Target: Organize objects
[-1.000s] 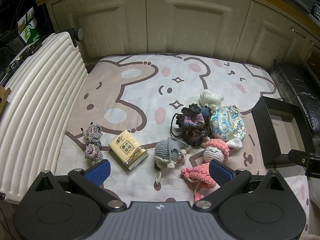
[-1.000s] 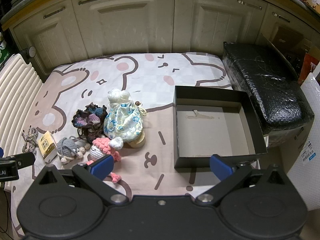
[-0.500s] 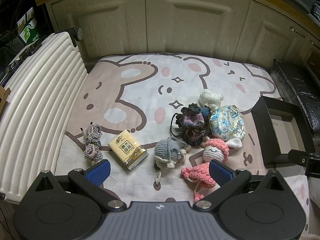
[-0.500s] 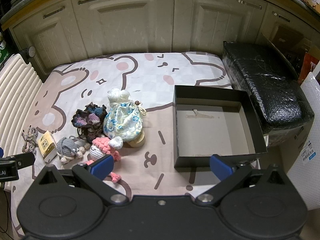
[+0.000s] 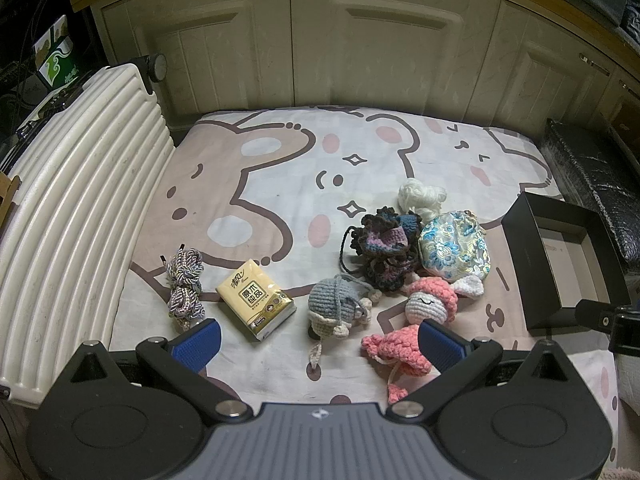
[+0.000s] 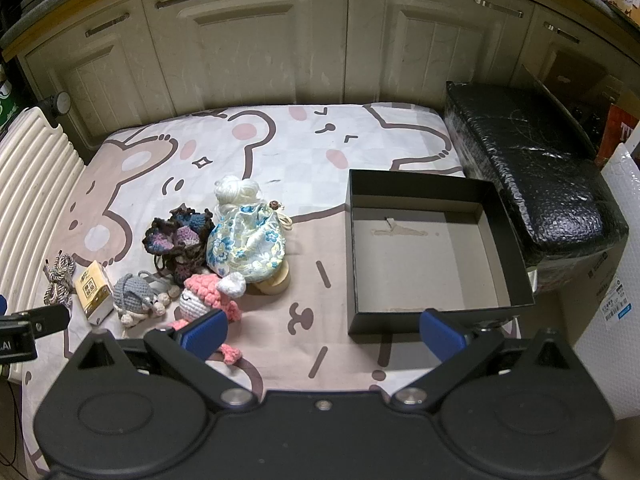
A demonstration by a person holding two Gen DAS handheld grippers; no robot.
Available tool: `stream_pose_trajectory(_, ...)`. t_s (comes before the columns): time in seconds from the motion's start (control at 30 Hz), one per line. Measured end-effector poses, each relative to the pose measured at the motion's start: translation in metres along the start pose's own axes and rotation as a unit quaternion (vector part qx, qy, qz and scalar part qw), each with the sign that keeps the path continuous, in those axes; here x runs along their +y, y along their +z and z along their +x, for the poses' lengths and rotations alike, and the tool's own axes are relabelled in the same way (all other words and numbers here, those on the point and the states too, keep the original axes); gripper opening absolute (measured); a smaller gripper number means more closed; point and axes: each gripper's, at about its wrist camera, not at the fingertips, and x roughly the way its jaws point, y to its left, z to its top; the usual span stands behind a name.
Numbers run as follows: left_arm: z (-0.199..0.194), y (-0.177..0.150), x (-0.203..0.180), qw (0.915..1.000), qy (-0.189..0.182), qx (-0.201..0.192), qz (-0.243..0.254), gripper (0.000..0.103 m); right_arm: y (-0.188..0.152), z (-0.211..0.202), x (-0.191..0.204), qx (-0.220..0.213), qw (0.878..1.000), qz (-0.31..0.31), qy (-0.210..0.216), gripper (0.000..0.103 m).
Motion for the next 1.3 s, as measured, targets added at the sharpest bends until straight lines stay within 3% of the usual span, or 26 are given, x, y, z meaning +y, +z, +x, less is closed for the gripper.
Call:
stream_pose_trajectory(0.33,-0.009,0.002,-0.003,0.9999,-0.001,-0.015,0.005,0.103,-0.001,-0.005,0.0,-0.02,1.0,-0.009,0.002,0.103)
stream_pose_trajectory(0.7,-0.042,0.021,0.02,0.9963,0.005,-0.083,-0.023,0.103,0.029,-0.026,0.014,-0.073,0.997,-0.023,0.018,0.103)
stream_pose_trajectory(0.9,-0.054,0.038,0.037,0.9921,0.024,-0.123,-0.003,0.103,0.058,-0.026,0.034,-0.086,0.995,-0.02,0.044,0.103)
stream_pose_trajectory(1.1,-0.041,0.053,0.069,0.9907,0.042,-0.129,-0.011,0.103,0.076,-0.004,0.061,-0.066,0.996,-0.007,0.056,0.103)
stream_pose_trajectory(1.3,-0.007,0.053,0.103,0.9901,0.066,-0.118,-0.038,0.103,0.068,0.03,0.076,-0.034,0.997,0.015,0.063,0.103)
